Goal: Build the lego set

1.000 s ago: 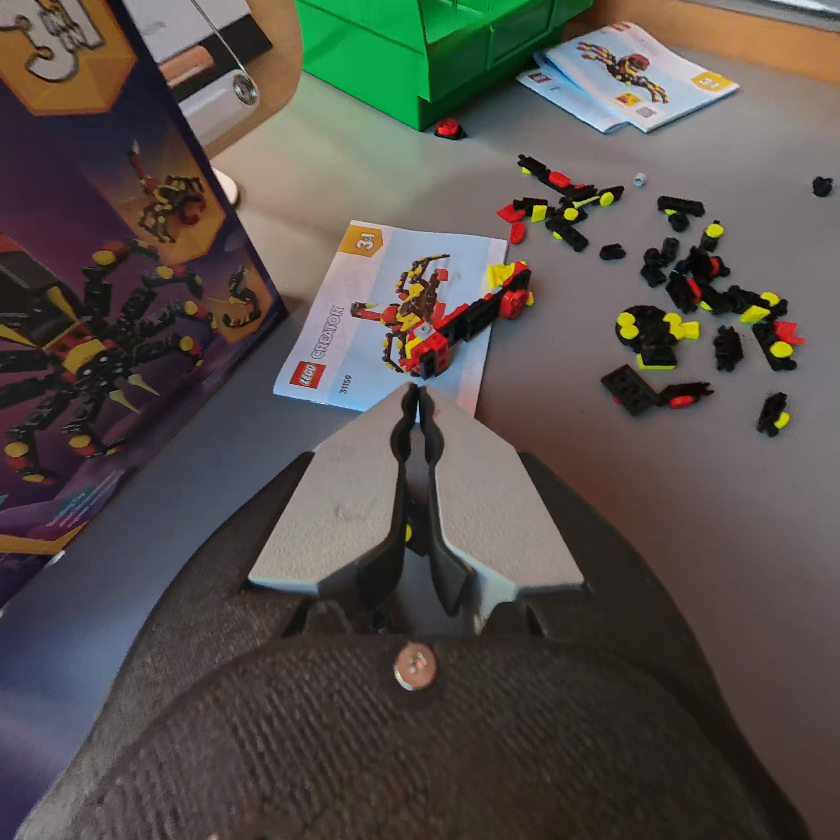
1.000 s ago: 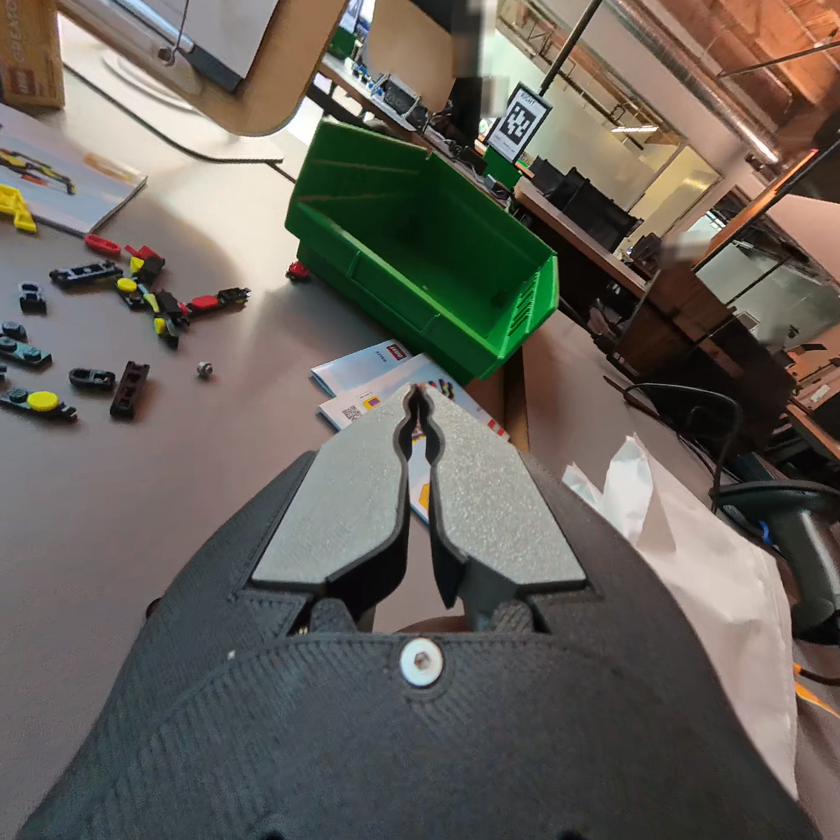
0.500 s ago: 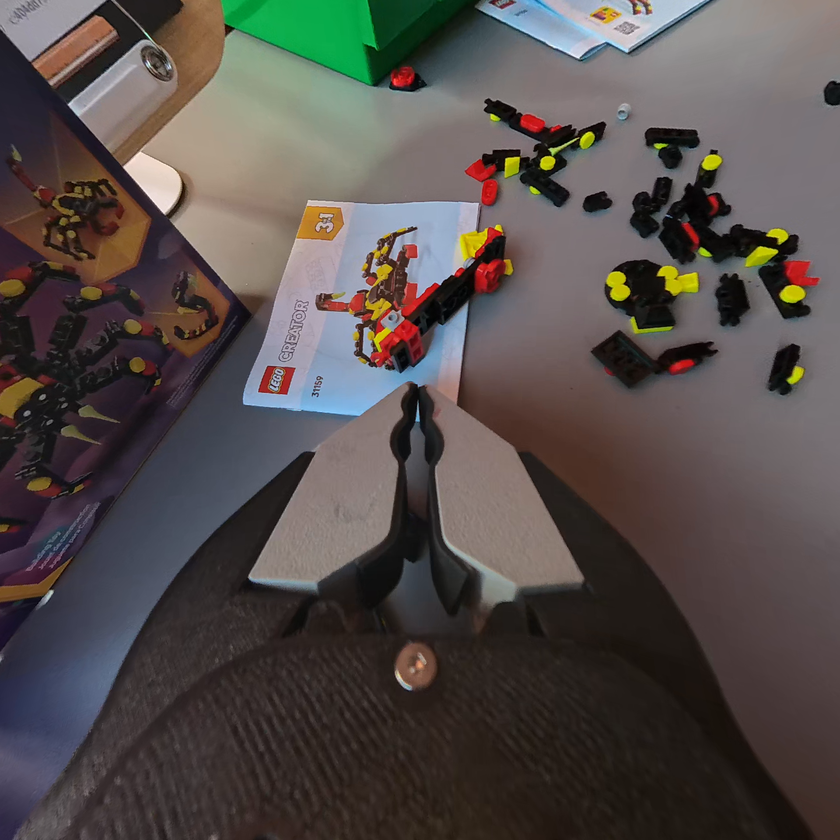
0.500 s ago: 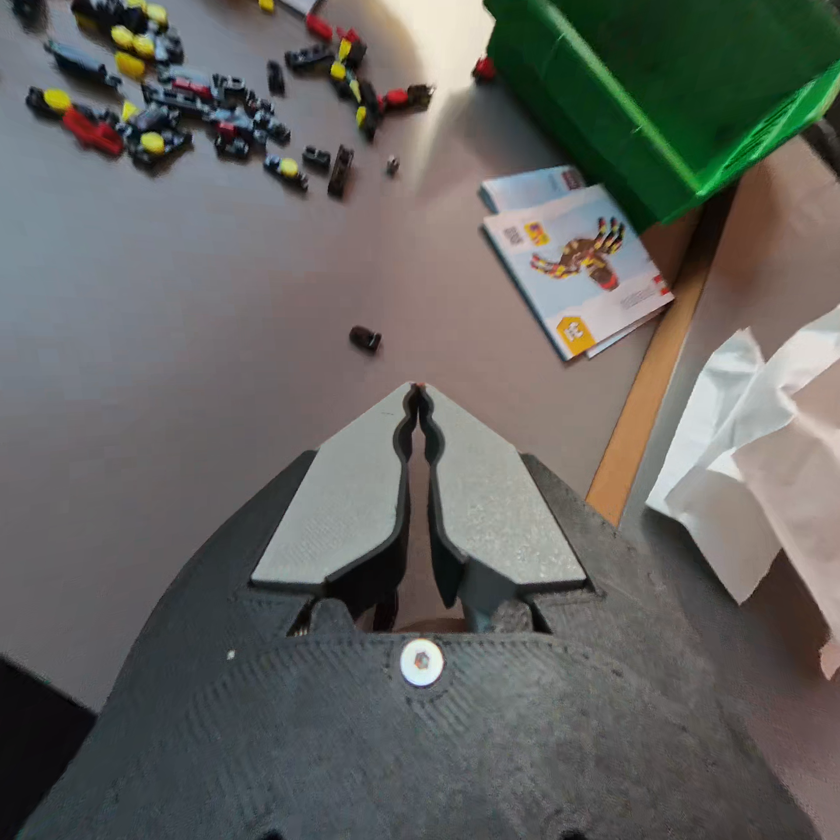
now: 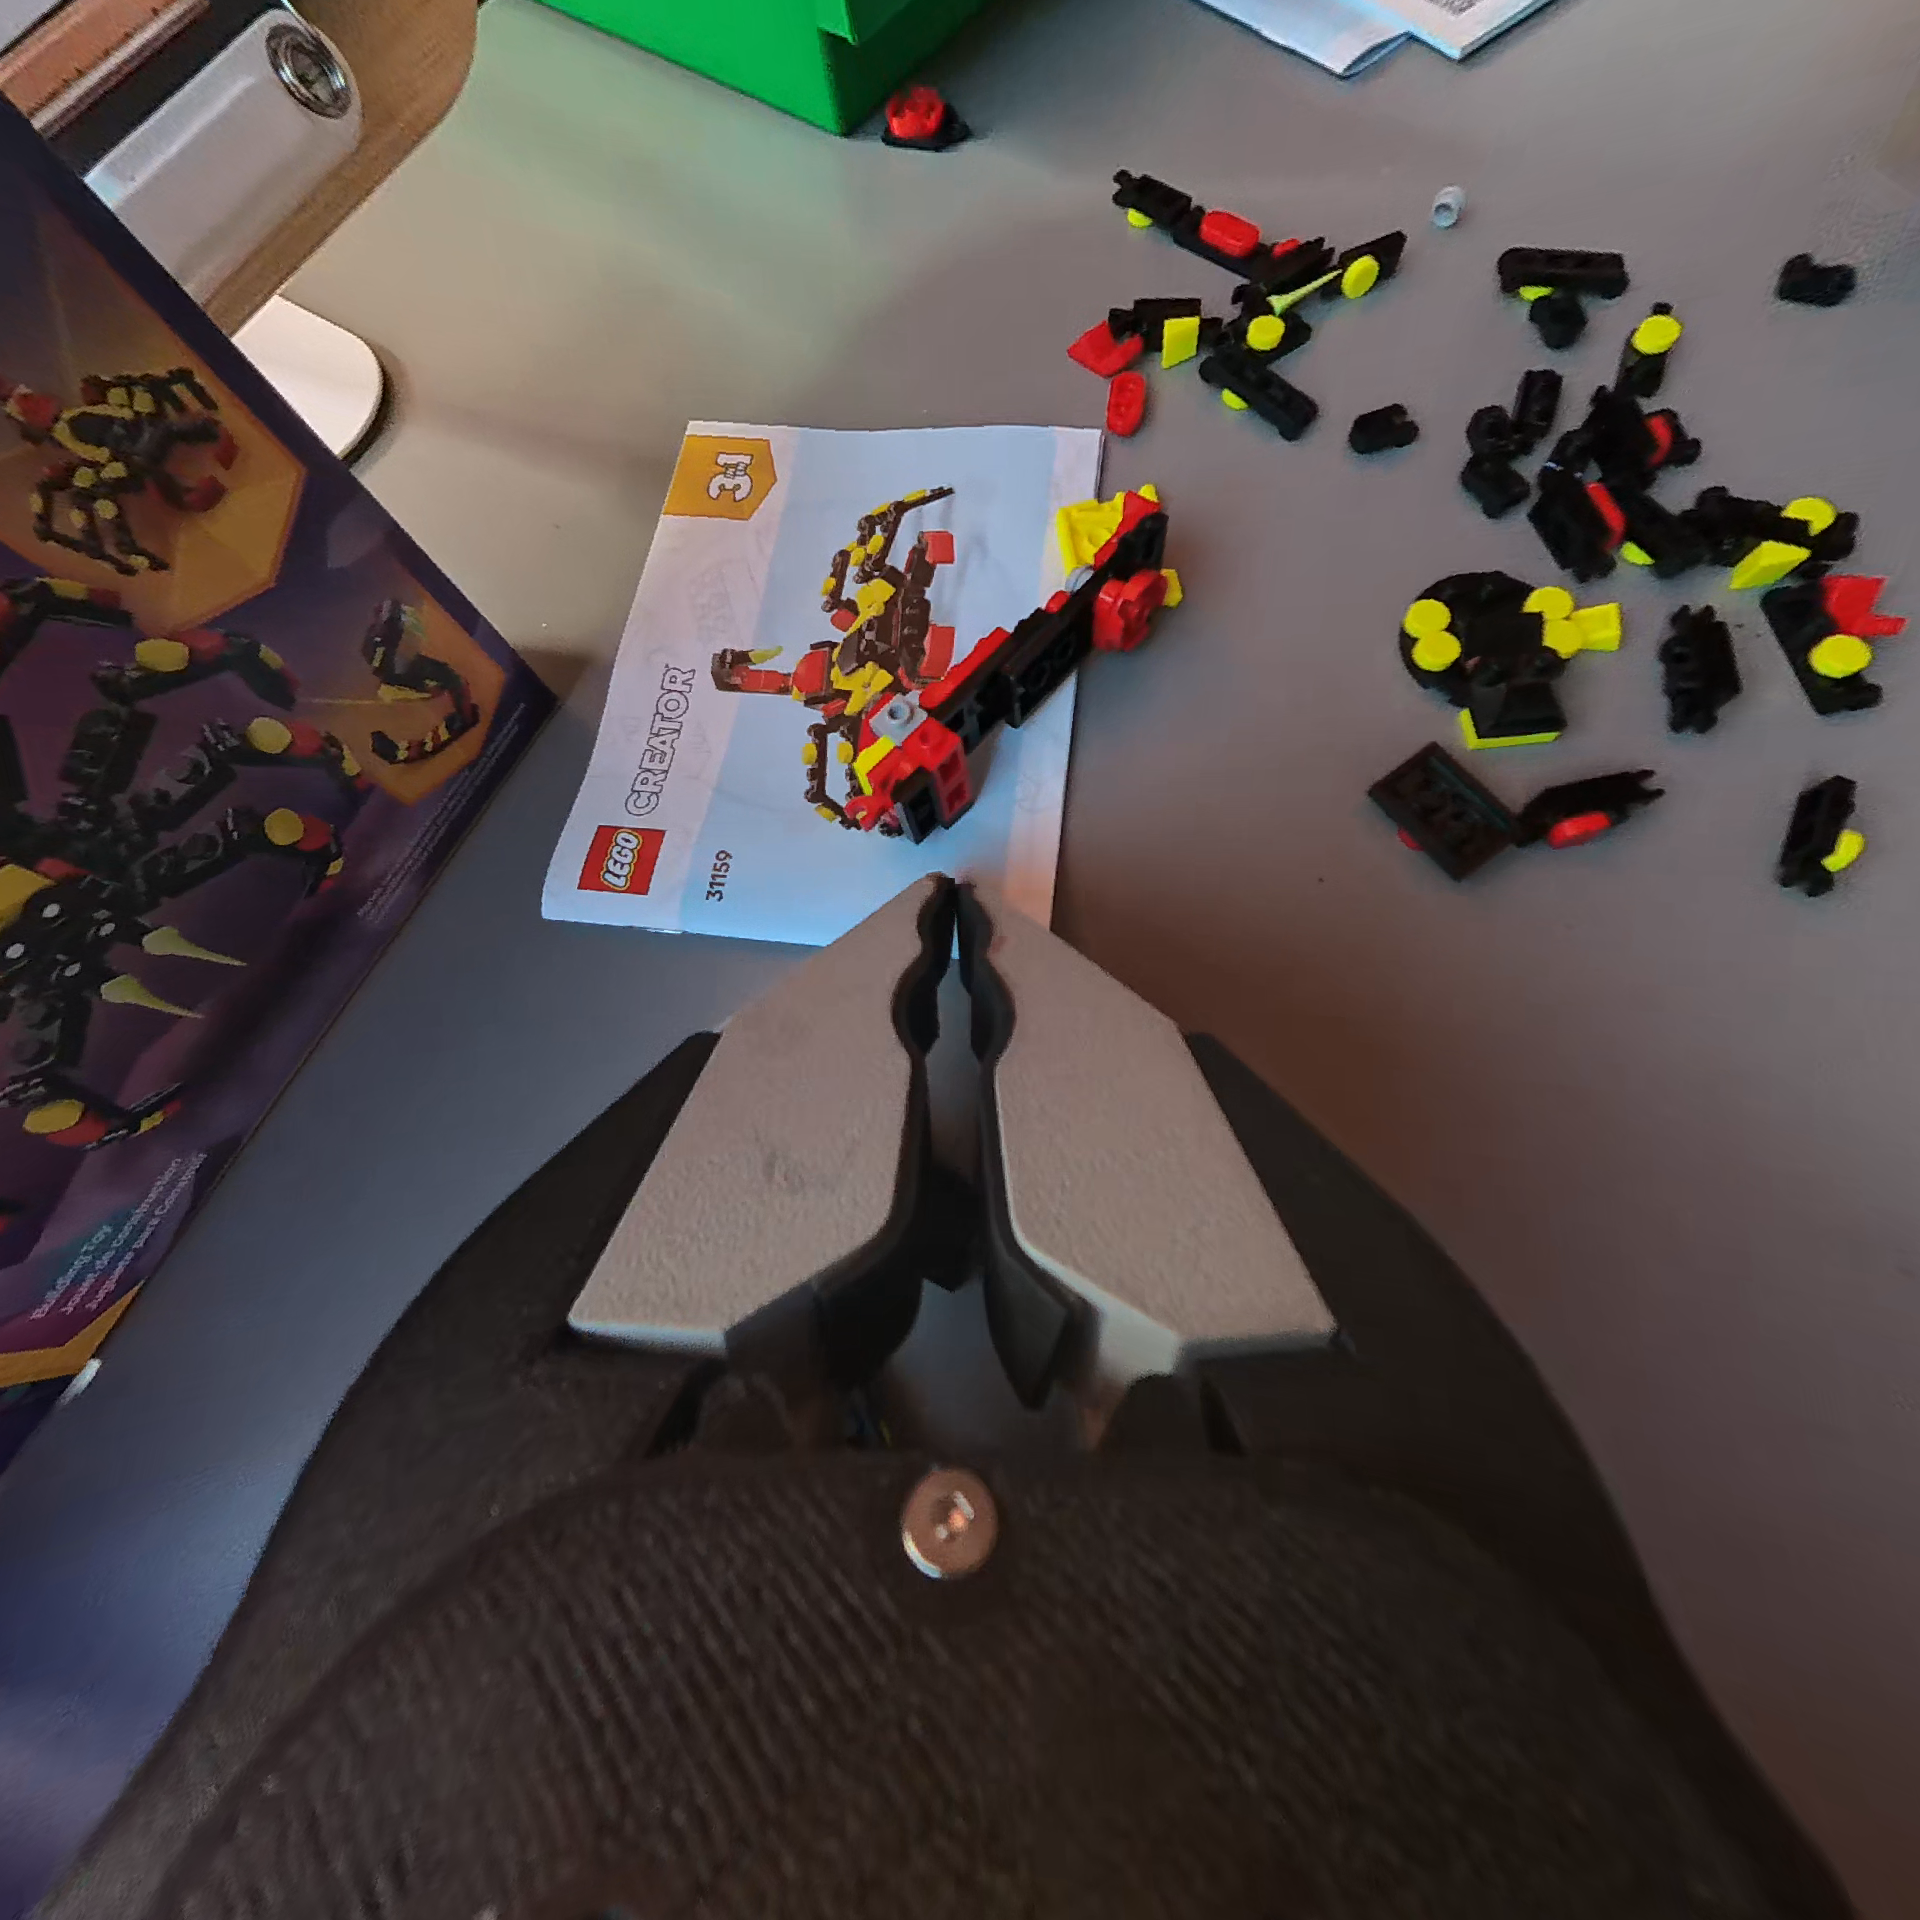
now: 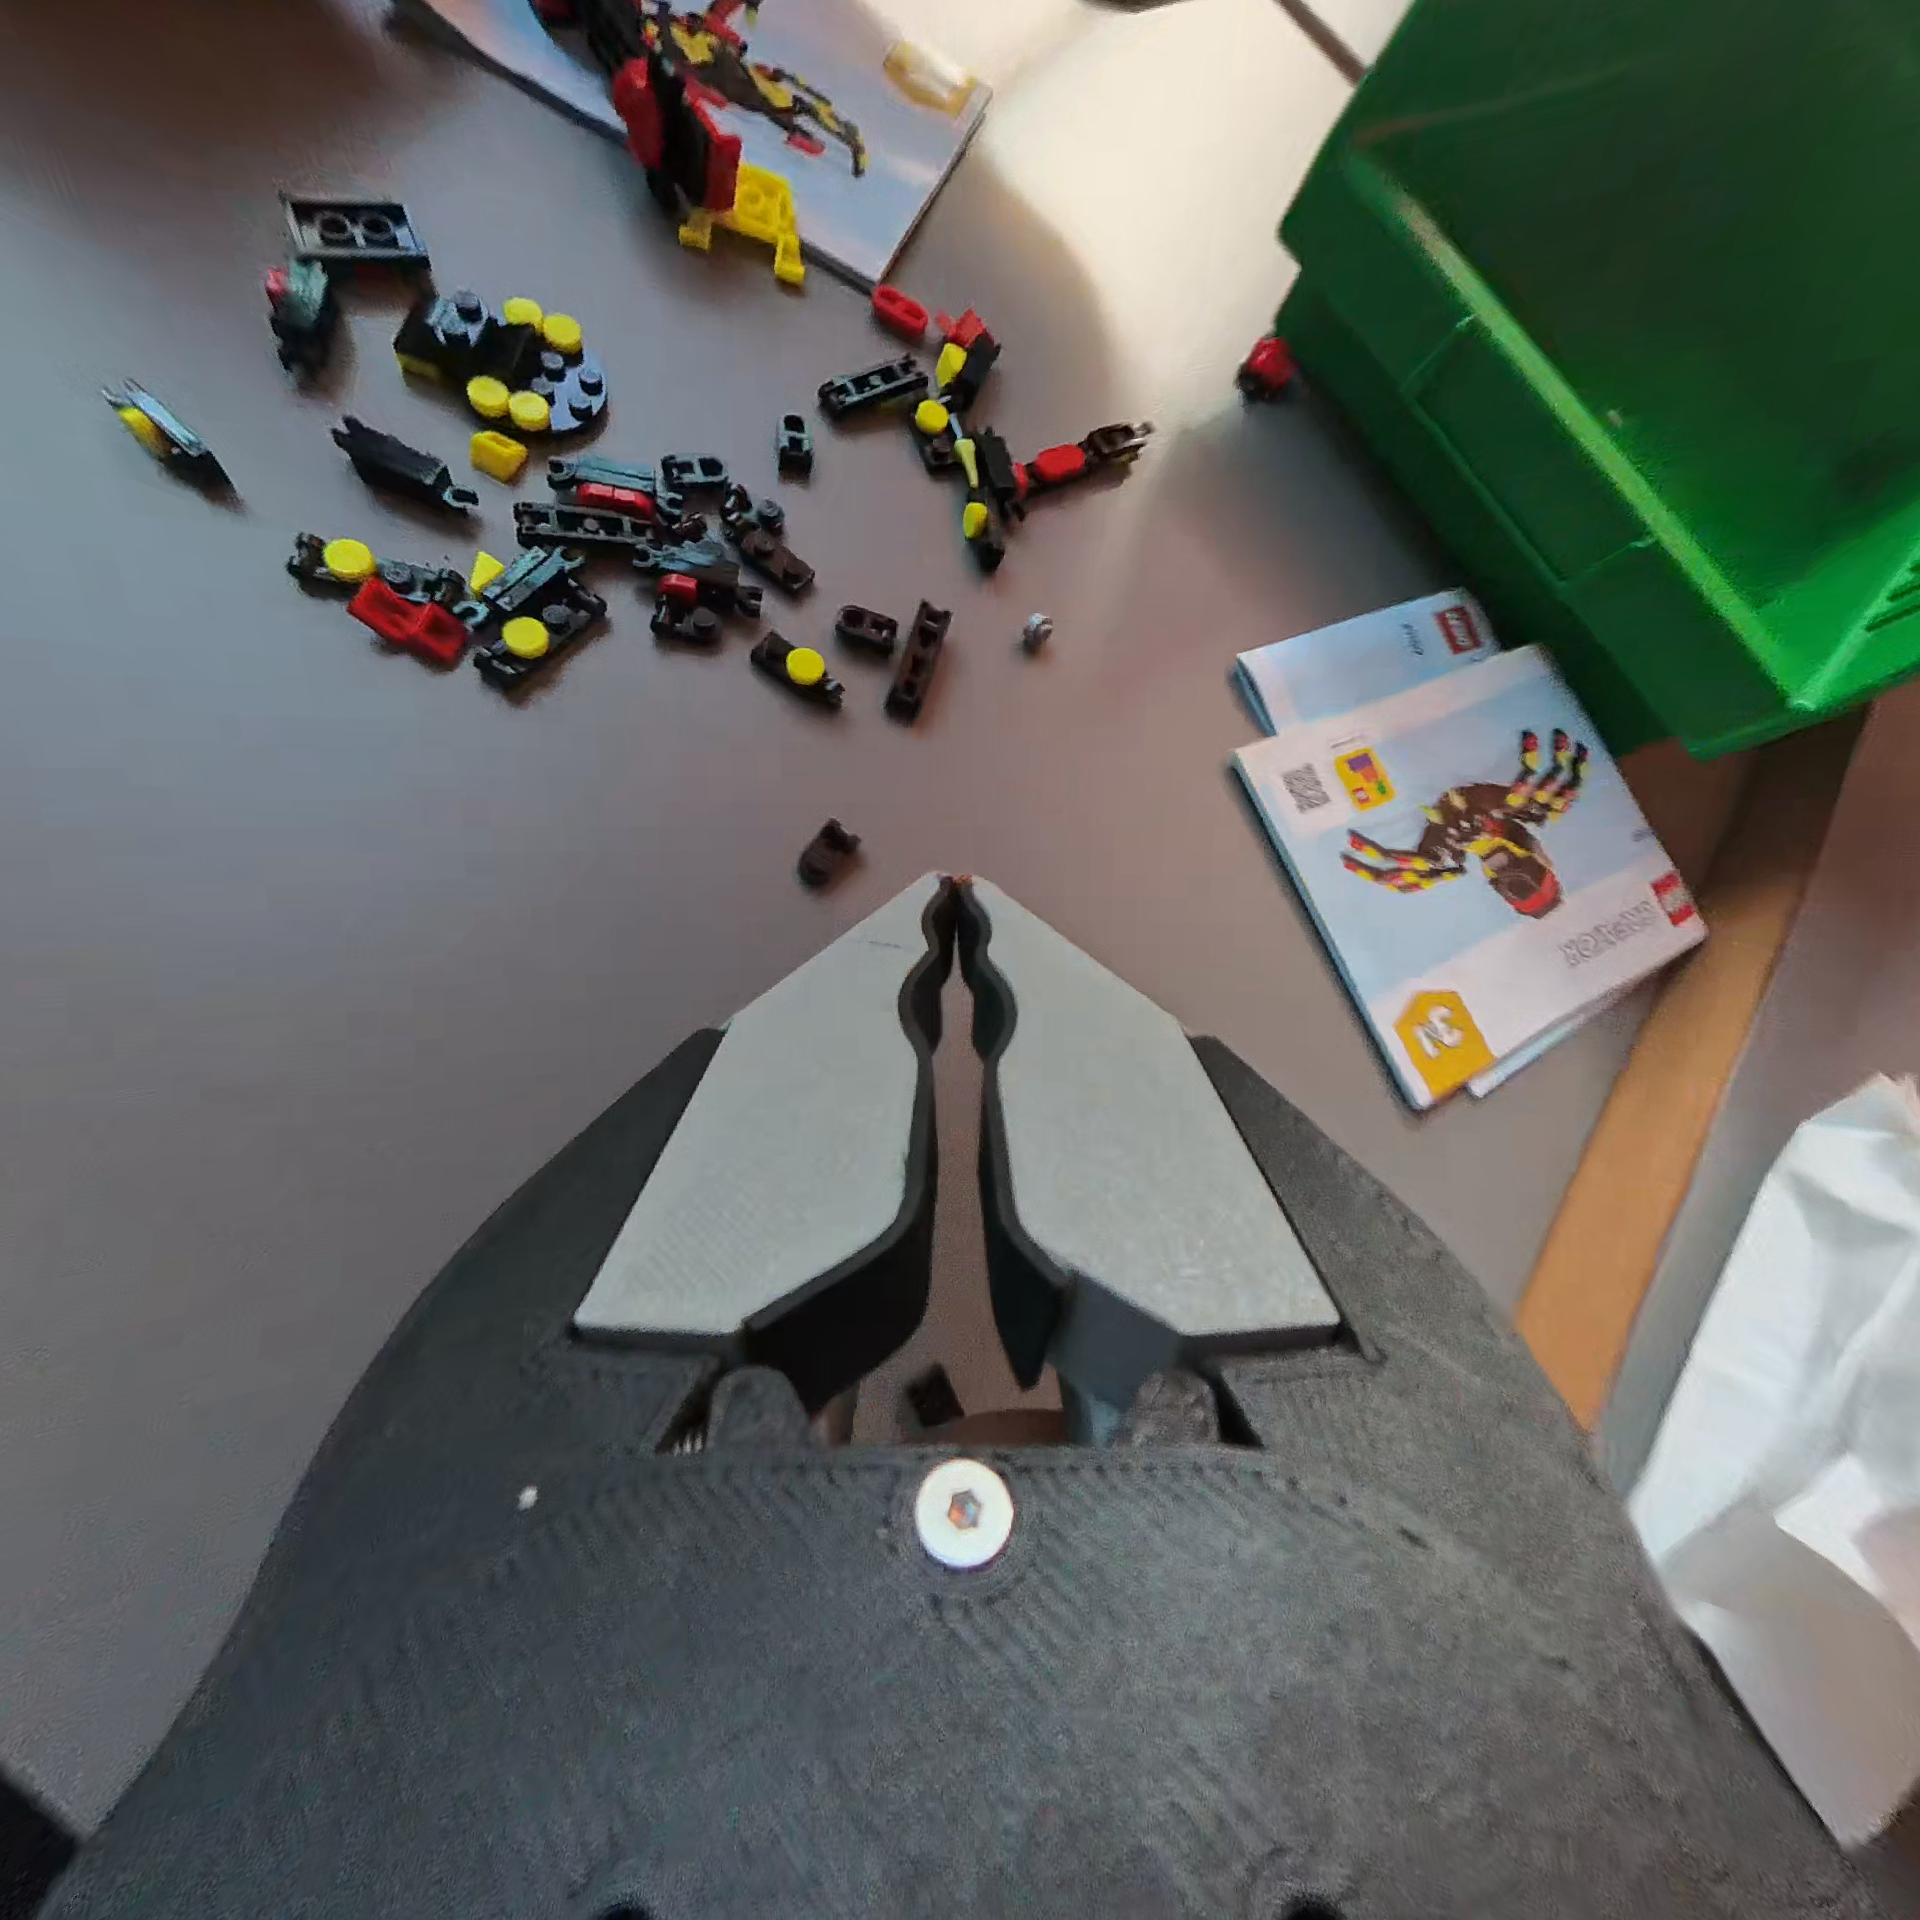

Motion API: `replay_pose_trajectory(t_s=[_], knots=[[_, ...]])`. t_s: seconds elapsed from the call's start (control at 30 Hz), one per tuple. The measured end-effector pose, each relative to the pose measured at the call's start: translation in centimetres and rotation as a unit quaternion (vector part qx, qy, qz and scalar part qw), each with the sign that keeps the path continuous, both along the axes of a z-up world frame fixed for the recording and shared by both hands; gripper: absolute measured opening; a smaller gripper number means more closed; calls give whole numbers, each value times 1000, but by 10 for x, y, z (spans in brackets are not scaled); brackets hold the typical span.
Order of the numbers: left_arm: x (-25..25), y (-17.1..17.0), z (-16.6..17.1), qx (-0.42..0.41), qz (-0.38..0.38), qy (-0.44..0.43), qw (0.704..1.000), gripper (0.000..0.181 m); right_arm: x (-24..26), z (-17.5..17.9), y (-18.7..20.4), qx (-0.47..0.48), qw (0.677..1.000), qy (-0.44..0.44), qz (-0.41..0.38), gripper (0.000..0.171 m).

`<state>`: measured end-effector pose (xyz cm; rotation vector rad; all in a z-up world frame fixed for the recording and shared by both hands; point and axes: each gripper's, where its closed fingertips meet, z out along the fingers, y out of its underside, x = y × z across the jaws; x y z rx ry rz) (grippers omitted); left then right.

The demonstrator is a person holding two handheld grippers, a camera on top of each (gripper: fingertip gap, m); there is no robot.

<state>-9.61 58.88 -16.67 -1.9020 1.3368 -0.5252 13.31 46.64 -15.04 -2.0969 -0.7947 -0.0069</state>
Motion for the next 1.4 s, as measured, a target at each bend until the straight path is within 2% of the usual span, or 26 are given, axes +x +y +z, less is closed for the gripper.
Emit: replay_pose_trajectory(t_s=[0.2, 0.37, 0.47, 0.53, 0.77, 0.83, 0.97, 1.07, 1.17, 1.27, 1.4], knots=[[2, -3, 3, 6, -26, -10, 1000, 0, 60, 34, -60, -3, 1000, 6, -24, 0], [3, 0, -2, -4, -38, 4, 999, 0, 65, -1, -86, -63, 998, -16, -24, 0], [3, 0, 2, -1, -37, -9, 999, 0, 56, -27, -76, -94, 995, -28, -16, 0], [2, 1, 5, 3, -35, -15, 999, 0, 39, -26, -56, -76, 997, 3, -11, 0], [3, 1, -3, -14, -36, 6, 999, 0, -6, -27, 31, -48, 999, 10, 5, 0], [2, 2, 0, -10, -32, -4, 999, 0, -6, -12, 44, -26, 1000, 5, -5, 0], [2, 2, 4, -27, -34, -24, 999, 0, 7, 28, 31, 19, 999, 44, -16, 0], [3, 0, 10, -57, -44, -53, 996, 0, 23, 10, -5, -60, 997, 39, -19, 0], [-1, 5, 25, -73, -33, -114, 990, 0, 36, -13, -32, -87, 995, -28, -26, 0], [-11, 16, 47, -71, -2, -193, 979, 0, 32, -27, -26, -70, 995, -71, -18, 0], [-18, 21, 59, -35, 22, -226, 973, 0, -16, -27, 5, -48, 999, -8, 15, 0]])
